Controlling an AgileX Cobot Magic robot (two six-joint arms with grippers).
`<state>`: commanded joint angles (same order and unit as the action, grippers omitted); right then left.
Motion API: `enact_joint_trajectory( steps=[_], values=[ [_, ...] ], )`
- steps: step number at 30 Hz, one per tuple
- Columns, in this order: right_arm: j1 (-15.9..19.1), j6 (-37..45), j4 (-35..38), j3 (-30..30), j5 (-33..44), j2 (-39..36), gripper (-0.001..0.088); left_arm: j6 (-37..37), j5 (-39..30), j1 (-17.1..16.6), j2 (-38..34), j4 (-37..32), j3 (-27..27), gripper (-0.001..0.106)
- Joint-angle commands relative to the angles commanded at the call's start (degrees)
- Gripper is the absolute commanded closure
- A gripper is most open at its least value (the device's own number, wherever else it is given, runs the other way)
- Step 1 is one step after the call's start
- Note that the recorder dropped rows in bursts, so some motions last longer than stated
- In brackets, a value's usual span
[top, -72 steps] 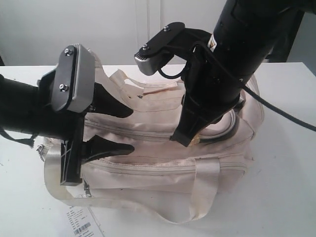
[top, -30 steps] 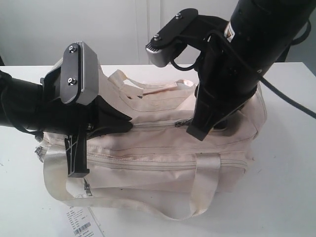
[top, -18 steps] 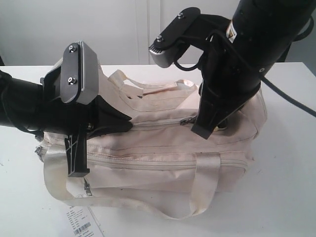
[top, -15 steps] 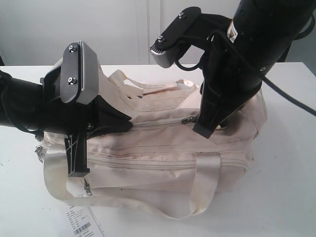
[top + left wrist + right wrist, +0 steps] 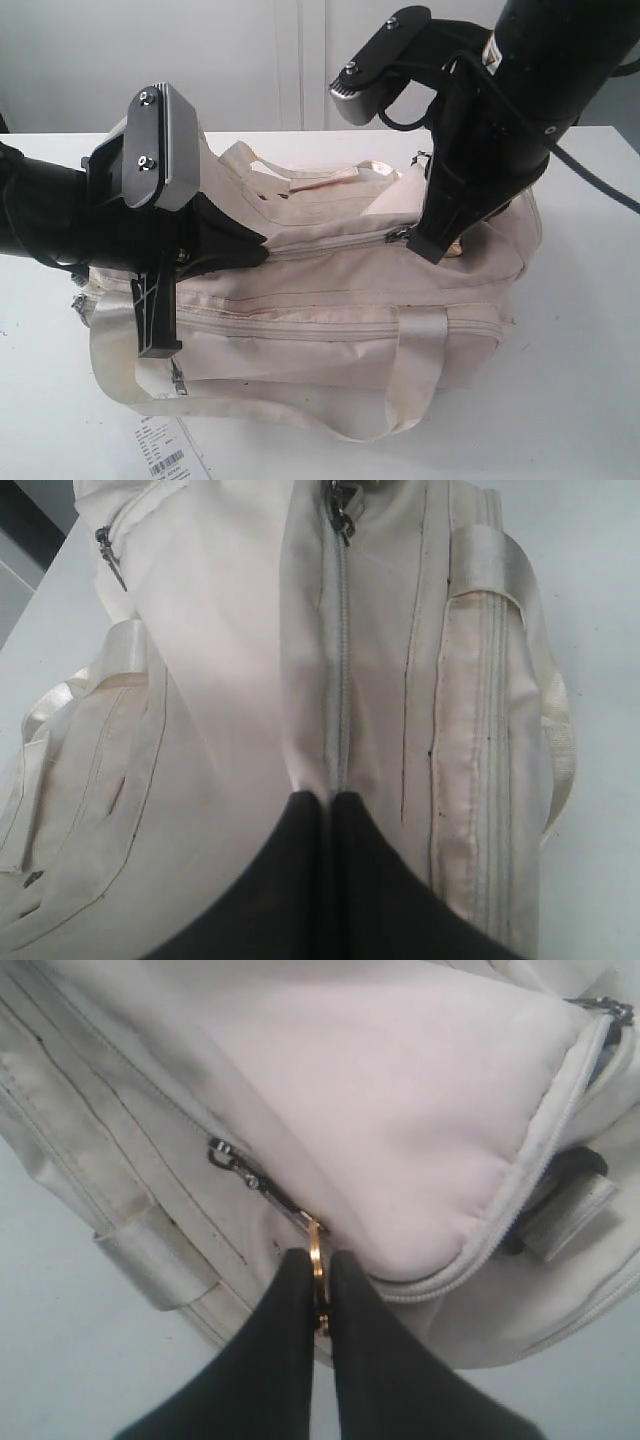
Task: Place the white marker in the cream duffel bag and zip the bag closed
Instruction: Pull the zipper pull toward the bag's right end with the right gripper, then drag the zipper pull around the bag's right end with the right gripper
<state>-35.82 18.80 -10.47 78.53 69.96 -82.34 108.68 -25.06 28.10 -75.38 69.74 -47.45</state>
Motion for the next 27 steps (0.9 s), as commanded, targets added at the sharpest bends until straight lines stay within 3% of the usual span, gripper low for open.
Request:
enact_joint_trajectory(
  steps=[27],
  values=[
    [3.56,0.39,-0.46,0.0,0.0,0.04,0.0868,-0.76,0.0,0.0,0.1,-0.72,0.0,0.105]
  ],
)
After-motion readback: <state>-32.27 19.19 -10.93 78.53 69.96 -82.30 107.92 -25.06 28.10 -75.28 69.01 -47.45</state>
